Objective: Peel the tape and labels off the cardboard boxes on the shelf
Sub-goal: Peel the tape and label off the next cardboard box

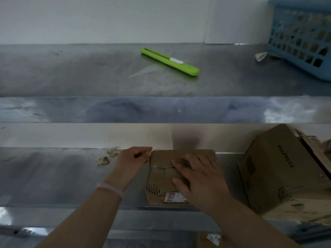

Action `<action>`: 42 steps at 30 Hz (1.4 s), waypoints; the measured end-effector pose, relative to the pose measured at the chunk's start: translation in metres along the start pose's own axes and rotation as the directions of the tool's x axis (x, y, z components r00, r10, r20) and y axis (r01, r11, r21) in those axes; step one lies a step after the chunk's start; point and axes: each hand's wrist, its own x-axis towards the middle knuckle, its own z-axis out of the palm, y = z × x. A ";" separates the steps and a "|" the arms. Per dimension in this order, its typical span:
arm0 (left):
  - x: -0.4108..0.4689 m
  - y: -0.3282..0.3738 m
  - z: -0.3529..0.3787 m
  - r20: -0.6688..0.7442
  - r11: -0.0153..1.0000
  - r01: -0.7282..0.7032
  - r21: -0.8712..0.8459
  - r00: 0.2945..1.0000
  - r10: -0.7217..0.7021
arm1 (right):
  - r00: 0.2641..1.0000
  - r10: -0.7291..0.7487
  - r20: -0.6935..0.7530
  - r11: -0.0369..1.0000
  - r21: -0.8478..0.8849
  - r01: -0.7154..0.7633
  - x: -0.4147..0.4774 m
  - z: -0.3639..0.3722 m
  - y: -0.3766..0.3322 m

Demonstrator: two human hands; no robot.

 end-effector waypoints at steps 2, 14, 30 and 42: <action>-0.003 0.003 -0.008 0.099 0.997 -0.038 0.063 0.995 0.031 | 1.000 -0.001 0.004 1.000 0.010 0.001 0.001 0.001 0.000; 0.006 0.025 -0.016 0.276 0.706 -0.456 0.542 0.890 0.363 | 0.999 -0.003 -0.053 1.000 -0.002 0.003 0.001 0.003 -0.001; 0.006 0.019 0.004 0.017 0.947 0.176 -0.267 0.984 -0.178 | 0.998 0.000 -0.062 1.000 0.025 0.001 -0.002 0.007 0.001; 0.014 0.018 -0.019 0.323 0.912 -0.267 0.310 0.932 0.163 | 0.998 -0.003 -0.055 0.999 0.052 0.006 -0.002 0.010 0.003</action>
